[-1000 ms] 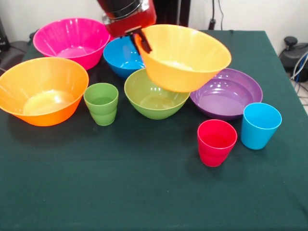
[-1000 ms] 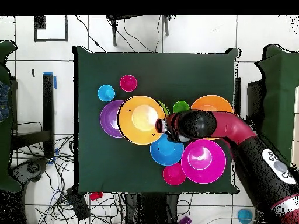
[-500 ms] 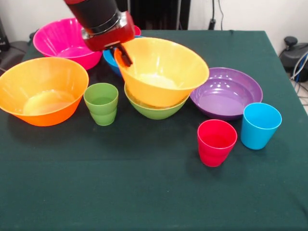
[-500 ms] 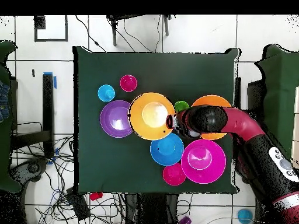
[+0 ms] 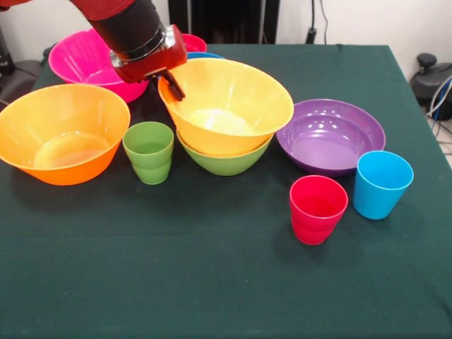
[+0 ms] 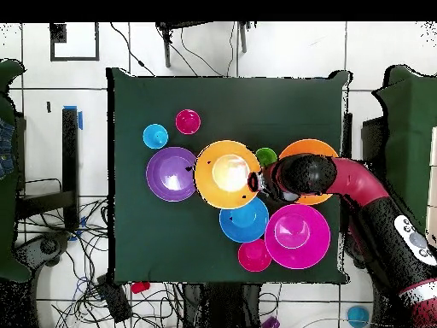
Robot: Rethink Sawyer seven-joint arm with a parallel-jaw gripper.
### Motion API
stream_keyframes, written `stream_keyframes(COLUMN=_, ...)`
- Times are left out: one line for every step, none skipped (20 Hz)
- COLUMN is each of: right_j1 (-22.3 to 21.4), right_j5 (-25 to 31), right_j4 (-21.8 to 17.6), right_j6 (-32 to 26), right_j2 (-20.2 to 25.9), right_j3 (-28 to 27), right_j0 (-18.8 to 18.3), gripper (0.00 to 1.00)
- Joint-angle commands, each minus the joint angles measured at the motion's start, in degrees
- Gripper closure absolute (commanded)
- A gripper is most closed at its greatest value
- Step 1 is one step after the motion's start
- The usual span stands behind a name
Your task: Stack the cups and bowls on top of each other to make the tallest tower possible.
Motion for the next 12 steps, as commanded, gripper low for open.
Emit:
stream_keyframes(right_j1=1.97, right_j5=7.19, right_j4=-3.60, right_j6=-19.23, right_j2=0.19, right_j3=-2.81, right_j0=1.17, gripper=1.00)
stream_keyframes(right_j1=2.02, right_j5=7.63, right_j4=-3.42, right_j6=-19.48, right_j2=0.35, right_j3=-2.61, right_j0=1.22, gripper=1.00)
stream_keyframes(right_j1=2.06, right_j5=7.68, right_j4=-3.29, right_j6=-19.64, right_j2=0.59, right_j3=-2.30, right_j0=1.15, gripper=1.00)
stream_keyframes(right_j1=2.54, right_j5=7.46, right_j4=-2.81, right_j6=-19.59, right_j2=1.08, right_j3=-2.10, right_j0=1.20, gripper=1.00)
stream_keyframes(right_j1=2.62, right_j5=7.34, right_j4=-2.54, right_j6=-19.34, right_j2=1.30, right_j3=-1.79, right_j0=1.18, gripper=1.00)
stream_keyframes(right_j1=2.47, right_j5=6.99, right_j4=-2.14, right_j6=-19.00, right_j2=1.79, right_j3=-0.76, right_j0=0.97, gripper=1.00)
stream_keyframes(right_j1=2.45, right_j5=6.79, right_j4=-1.94, right_j6=-18.72, right_j2=2.07, right_j3=-0.39, right_j0=0.93, gripper=1.00)
stream_keyframes(right_j1=2.58, right_j5=6.41, right_j4=-1.57, right_j6=-18.45, right_j2=2.58, right_j3=-0.04, right_j0=0.95, gripper=1.00)
stream_keyframes(right_j1=2.67, right_j5=6.06, right_j4=-1.43, right_j6=-18.21, right_j2=2.85, right_j3=0.18, right_j0=0.92, gripper=1.00)
stream_keyframes(right_j1=3.01, right_j5=5.53, right_j4=-1.35, right_j6=-18.33, right_j2=3.25, right_j3=0.27, right_j0=0.81, gripper=1.00)
stream_keyframes(right_j1=3.19, right_j5=5.18, right_j4=-1.42, right_j6=-18.49, right_j2=3.55, right_j3=0.38, right_j0=0.71, gripper=1.00)
stream_keyframes(right_j1=3.50, right_j5=4.70, right_j4=-1.57, right_j6=-19.07, right_j2=4.07, right_j3=0.66, right_j0=0.51, gripper=1.00)
